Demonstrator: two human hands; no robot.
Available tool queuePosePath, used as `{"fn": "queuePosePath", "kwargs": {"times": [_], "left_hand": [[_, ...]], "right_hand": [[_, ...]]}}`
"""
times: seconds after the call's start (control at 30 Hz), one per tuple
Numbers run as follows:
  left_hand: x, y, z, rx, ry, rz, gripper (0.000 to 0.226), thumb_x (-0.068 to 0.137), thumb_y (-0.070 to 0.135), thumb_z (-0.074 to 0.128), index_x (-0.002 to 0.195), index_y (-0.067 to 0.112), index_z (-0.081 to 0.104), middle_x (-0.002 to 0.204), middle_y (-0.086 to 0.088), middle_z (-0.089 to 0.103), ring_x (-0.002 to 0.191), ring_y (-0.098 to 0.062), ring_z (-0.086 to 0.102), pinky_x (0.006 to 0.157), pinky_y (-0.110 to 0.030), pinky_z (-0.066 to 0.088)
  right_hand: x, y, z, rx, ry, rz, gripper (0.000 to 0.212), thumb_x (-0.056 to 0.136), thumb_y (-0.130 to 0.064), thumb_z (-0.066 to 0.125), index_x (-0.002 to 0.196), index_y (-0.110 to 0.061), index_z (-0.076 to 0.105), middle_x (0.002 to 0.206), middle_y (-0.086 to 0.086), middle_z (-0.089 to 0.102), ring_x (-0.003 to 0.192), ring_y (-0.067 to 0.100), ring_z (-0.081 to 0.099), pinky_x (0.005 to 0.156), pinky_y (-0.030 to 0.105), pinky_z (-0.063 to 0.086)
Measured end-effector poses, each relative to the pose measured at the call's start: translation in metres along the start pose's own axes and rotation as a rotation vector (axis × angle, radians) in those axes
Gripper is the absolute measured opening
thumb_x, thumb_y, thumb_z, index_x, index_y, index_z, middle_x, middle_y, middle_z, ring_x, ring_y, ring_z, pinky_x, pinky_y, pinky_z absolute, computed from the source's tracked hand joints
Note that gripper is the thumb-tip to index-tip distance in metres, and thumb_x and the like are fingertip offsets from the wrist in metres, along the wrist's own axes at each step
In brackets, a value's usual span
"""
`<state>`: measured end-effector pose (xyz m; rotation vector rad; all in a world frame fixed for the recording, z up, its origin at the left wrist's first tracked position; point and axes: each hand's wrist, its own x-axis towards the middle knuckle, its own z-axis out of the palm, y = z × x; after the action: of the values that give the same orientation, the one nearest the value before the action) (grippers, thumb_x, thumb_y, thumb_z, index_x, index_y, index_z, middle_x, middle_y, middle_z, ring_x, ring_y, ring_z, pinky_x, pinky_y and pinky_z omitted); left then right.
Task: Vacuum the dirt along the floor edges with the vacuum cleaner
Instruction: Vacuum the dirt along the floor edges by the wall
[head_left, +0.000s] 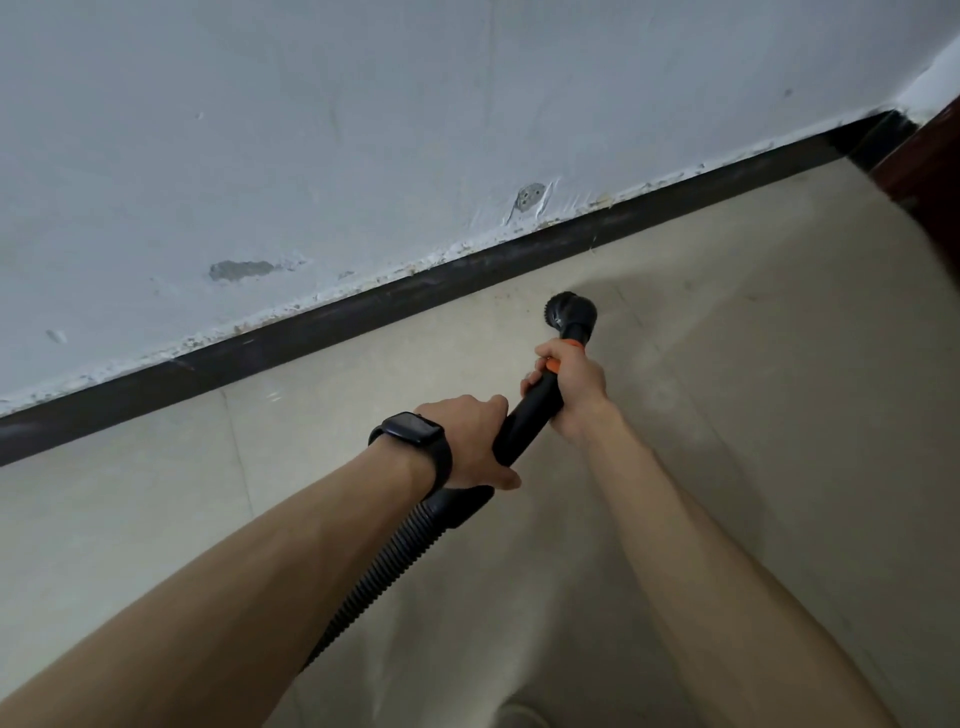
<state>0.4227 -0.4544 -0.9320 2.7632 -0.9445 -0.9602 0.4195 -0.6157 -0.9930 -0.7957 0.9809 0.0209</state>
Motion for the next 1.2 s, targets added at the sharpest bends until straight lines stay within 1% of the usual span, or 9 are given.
{"fn": "queuePosePath", "kwargs": {"times": [0.2, 0.3, 0.4, 0.57, 0.7, 0.77, 0.9, 1.03, 1.2], "left_hand": [[-0.012, -0.053, 0.012, -0.031, -0.053, -0.025, 0.060, 0.065, 0.068, 0.072, 0.102, 0.030, 0.044, 0.087, 0.006, 0.063, 0.067, -0.014, 0.058, 0.050, -0.029, 0.039], [-0.017, -0.081, 0.021, -0.090, -0.062, -0.046, 0.059, 0.065, 0.067, 0.073, 0.102, 0.032, 0.044, 0.094, 0.006, 0.066, 0.075, -0.019, 0.062, 0.063, -0.034, 0.052], [-0.019, -0.102, 0.027, -0.161, -0.066, -0.058, 0.060, 0.064, 0.066, 0.073, 0.106, 0.035, 0.043, 0.098, 0.008, 0.068, 0.080, -0.019, 0.064, 0.072, -0.039, 0.056], [-0.015, -0.124, 0.034, -0.254, -0.076, -0.075, 0.057, 0.062, 0.062, 0.075, 0.104, 0.037, 0.045, 0.096, 0.011, 0.068, 0.081, -0.016, 0.063, 0.075, -0.038, 0.055], [-0.008, -0.127, 0.031, -0.339, -0.156, -0.074, 0.055, 0.060, 0.058, 0.080, 0.101, 0.033, 0.053, 0.095, 0.014, 0.068, 0.086, -0.013, 0.061, 0.079, -0.033, 0.053], [-0.003, -0.122, 0.029, -0.363, -0.215, -0.058, 0.054, 0.058, 0.057, 0.082, 0.095, 0.035, 0.050, 0.096, 0.012, 0.068, 0.087, -0.013, 0.060, 0.075, -0.029, 0.050], [0.011, -0.108, 0.030, -0.431, -0.349, -0.073, 0.050, 0.056, 0.049, 0.087, 0.092, 0.034, 0.055, 0.091, 0.011, 0.066, 0.087, -0.011, 0.060, 0.068, -0.024, 0.043], [0.019, -0.106, 0.028, -0.432, -0.439, -0.079, 0.065, 0.052, 0.048, 0.090, 0.103, 0.029, 0.056, 0.098, 0.006, 0.066, 0.095, -0.017, 0.062, 0.083, -0.029, 0.050], [0.022, -0.105, 0.016, -0.346, -0.515, -0.038, 0.080, 0.051, 0.052, 0.090, 0.118, 0.024, 0.055, 0.109, -0.001, 0.068, 0.104, -0.023, 0.061, 0.097, -0.038, 0.051]], "right_hand": [[0.002, 0.037, 0.041, -0.053, -0.040, 0.021, 0.017, 0.083, 0.001, 0.066, 0.087, -0.006, 0.052, 0.063, 0.005, 0.049, 0.042, 0.019, 0.048, 0.050, 0.031, 0.051], [0.003, 0.056, 0.062, -0.080, -0.040, 0.005, 0.018, 0.079, 0.001, 0.068, 0.087, -0.006, 0.052, 0.058, 0.003, 0.050, 0.042, 0.020, 0.050, 0.051, 0.032, 0.052], [0.006, 0.067, 0.078, -0.118, -0.030, -0.018, 0.020, 0.076, 0.000, 0.067, 0.088, -0.006, 0.052, 0.052, 0.001, 0.051, 0.042, 0.020, 0.051, 0.052, 0.034, 0.053], [0.009, 0.076, 0.097, -0.173, -0.001, -0.033, 0.017, 0.079, 0.002, 0.063, 0.084, -0.007, 0.050, 0.049, 0.000, 0.049, 0.040, 0.021, 0.049, 0.051, 0.034, 0.053], [0.008, 0.074, 0.098, -0.210, 0.006, -0.025, 0.015, 0.082, 0.001, 0.063, 0.089, -0.006, 0.052, 0.051, 0.001, 0.050, 0.040, 0.020, 0.049, 0.051, 0.033, 0.054], [0.007, 0.071, 0.095, -0.242, 0.006, -0.015, 0.014, 0.084, 0.000, 0.063, 0.087, -0.006, 0.052, 0.051, 0.001, 0.049, 0.040, 0.020, 0.049, 0.050, 0.032, 0.054], [0.006, 0.065, 0.089, -0.325, 0.026, 0.004, 0.013, 0.086, -0.001, 0.062, 0.086, -0.007, 0.050, 0.048, -0.001, 0.049, 0.038, 0.019, 0.048, 0.049, 0.032, 0.053], [0.002, 0.063, 0.092, -0.380, 0.053, -0.004, 0.011, 0.088, -0.002, 0.061, 0.089, -0.006, 0.051, 0.049, 0.000, 0.049, 0.038, 0.017, 0.047, 0.049, 0.031, 0.052], [-0.005, 0.065, 0.091, -0.347, 0.150, -0.055, 0.009, 0.086, -0.004, 0.062, 0.085, -0.007, 0.054, 0.048, -0.001, 0.051, 0.036, 0.016, 0.047, 0.046, 0.028, 0.050]]}}
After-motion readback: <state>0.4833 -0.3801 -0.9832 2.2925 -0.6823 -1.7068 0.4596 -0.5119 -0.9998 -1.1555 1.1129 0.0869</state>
